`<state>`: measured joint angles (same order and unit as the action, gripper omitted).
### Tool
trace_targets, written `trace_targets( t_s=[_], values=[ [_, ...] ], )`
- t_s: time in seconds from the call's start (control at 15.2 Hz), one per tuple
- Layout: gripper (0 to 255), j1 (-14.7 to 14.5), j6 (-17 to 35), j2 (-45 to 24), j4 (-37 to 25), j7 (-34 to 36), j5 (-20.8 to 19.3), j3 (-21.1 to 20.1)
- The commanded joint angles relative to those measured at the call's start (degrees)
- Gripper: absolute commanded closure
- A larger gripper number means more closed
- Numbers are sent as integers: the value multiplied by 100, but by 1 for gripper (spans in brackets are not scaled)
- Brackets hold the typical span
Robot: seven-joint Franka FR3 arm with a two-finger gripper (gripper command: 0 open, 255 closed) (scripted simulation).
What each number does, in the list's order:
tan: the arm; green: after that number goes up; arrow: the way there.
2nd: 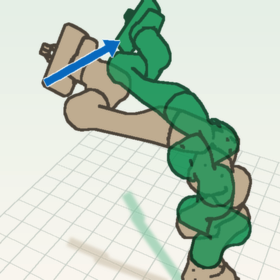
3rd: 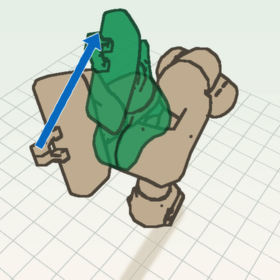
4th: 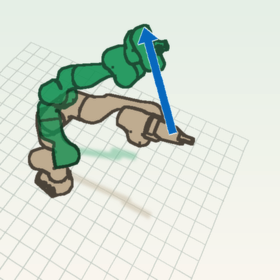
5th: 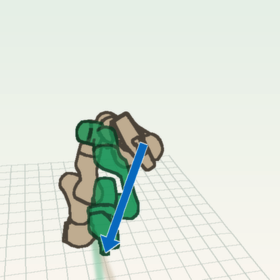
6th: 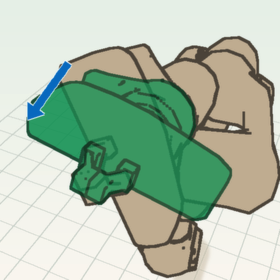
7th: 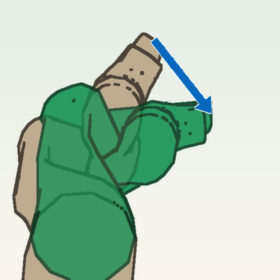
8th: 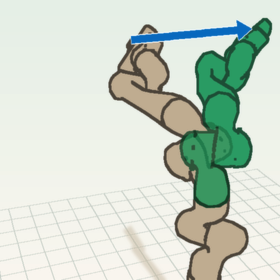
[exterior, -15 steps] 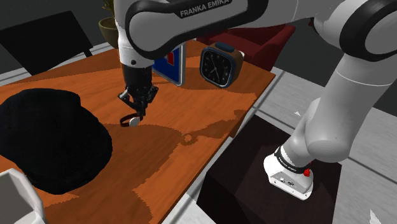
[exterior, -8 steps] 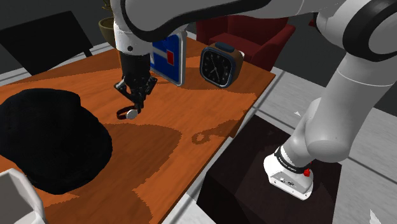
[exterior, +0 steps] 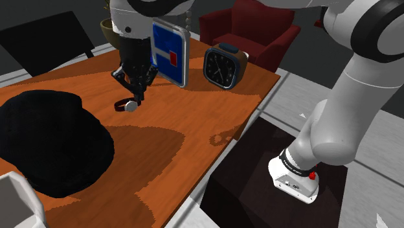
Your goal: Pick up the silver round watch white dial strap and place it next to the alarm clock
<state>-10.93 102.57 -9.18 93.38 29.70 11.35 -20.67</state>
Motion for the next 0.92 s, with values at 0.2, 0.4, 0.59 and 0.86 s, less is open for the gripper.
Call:
trace_targets(
  t_s=[0.2,0.4,0.59,0.86],
  values=[
    [255,-6,-378,-15,-399,87,-20,-4],
    [255,-12,-610,-44,-666,143,-37,-7],
    [255,-22,-848,-89,-953,202,-58,-12],
    [255,-43,-1176,-175,-1372,288,-92,-20]
  ],
)
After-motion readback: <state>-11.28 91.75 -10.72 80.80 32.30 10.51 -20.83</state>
